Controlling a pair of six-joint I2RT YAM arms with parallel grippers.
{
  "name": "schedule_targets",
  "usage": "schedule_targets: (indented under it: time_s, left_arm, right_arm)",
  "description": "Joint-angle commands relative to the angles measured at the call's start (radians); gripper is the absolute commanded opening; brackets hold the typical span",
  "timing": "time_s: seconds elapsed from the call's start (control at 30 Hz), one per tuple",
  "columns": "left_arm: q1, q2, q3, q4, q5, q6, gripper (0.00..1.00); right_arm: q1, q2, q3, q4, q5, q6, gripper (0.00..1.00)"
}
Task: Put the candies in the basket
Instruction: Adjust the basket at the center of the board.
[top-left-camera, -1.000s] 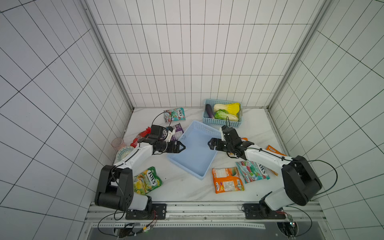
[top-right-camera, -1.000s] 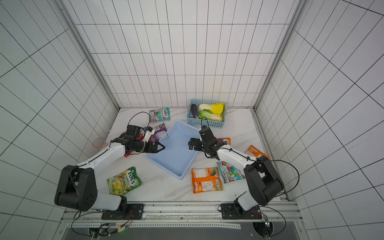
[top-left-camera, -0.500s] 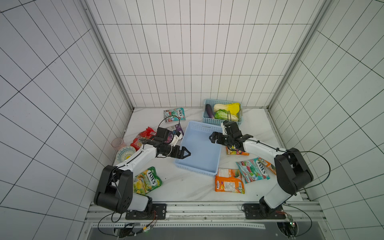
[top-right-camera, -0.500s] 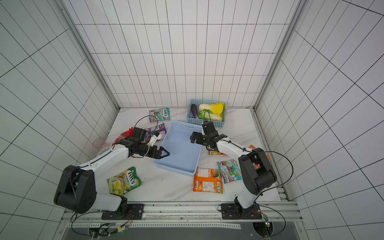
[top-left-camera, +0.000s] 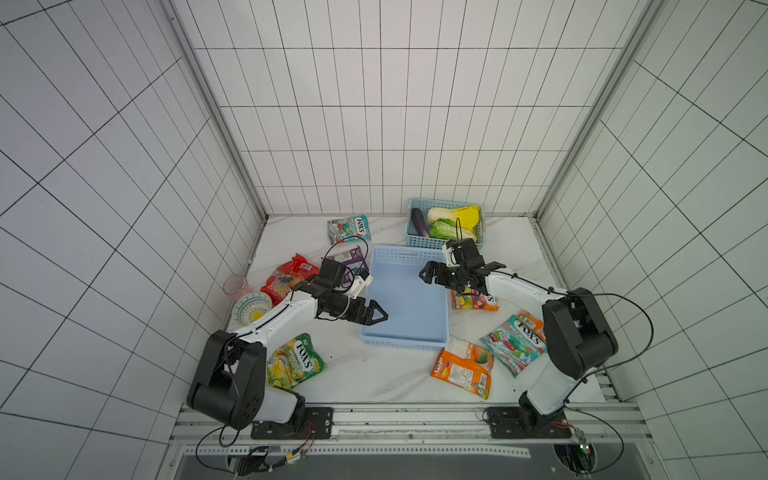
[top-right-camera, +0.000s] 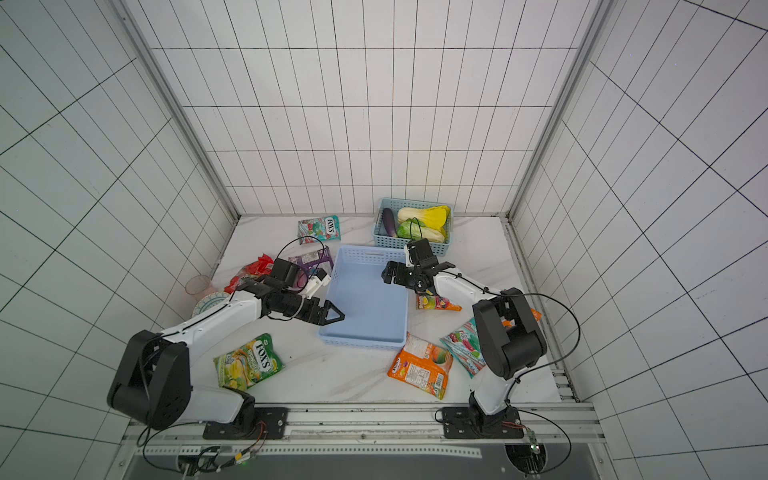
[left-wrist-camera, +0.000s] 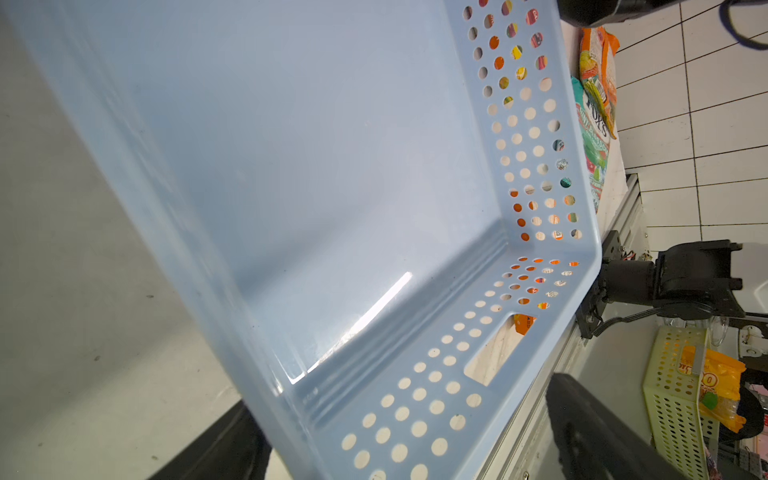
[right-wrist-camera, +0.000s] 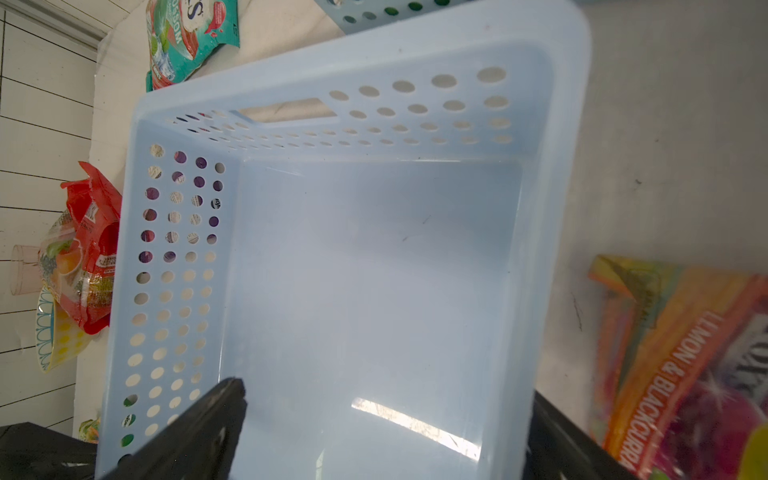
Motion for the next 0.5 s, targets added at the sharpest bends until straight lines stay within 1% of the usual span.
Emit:
schedule_targets:
  time_s: [0.0, 0.1, 0.23, 0.37, 0.47]
  left_arm:
    - [0.0, -0.034, -0.022, 0.031, 0.034, 0.002, 0.98]
    - [0.023, -0.054, -0.038, 0.047, 0.03, -0.015, 0.98]
    - [0.023, -0.053, -0.044, 0.059, 0.057, -0.022, 0.98]
    - [0.015, -0.058, -0.045, 0.06, 0.086, -0.04, 0.98]
    - [-0.002, -0.056, -0.045, 0.062, 0.107, -0.038, 0.98]
  right_arm:
    - [-0.039, -0.079, 0.042, -0.103, -0.029, -0.031, 0.99]
    - [-0.083, -0.142, 0.05, -0.197, -0.009, -0.066, 0.99]
    - [-0.157, -0.21, 0.036, -0.295, 0.058, -0.125, 0.99]
    - [-0.215, -0.23, 0.014, -0.368, 0.163, -0.192, 0.99]
    - [-0.243, -0.203, 0.013, -0.408, 0.23, -0.235, 0.99]
